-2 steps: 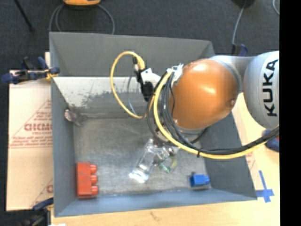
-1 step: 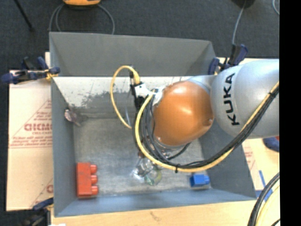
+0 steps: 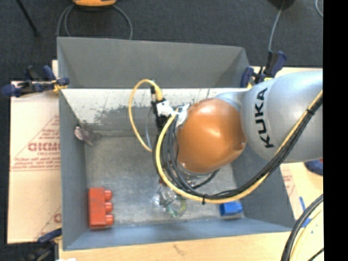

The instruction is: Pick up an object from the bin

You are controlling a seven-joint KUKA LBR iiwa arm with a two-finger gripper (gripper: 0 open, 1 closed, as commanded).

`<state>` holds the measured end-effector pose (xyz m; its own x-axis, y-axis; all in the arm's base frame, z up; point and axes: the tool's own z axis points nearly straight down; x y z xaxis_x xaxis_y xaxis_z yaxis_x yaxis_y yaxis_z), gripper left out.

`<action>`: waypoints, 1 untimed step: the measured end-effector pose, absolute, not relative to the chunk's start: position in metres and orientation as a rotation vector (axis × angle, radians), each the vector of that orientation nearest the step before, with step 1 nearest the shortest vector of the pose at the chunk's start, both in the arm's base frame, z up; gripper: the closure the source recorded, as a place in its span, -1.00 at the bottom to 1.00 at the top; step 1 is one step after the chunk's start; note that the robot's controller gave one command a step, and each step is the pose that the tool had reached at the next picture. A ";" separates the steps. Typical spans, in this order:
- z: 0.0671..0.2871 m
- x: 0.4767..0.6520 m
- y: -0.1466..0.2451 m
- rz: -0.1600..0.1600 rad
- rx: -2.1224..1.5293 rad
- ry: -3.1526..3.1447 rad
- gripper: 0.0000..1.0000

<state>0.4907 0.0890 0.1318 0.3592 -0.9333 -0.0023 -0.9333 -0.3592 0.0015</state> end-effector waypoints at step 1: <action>0.174 0.494 0.083 -0.004 -2.572 1.798 1.00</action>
Offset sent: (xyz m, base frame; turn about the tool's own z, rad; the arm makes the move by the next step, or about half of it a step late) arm 0.0022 -0.0050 0.0399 0.0130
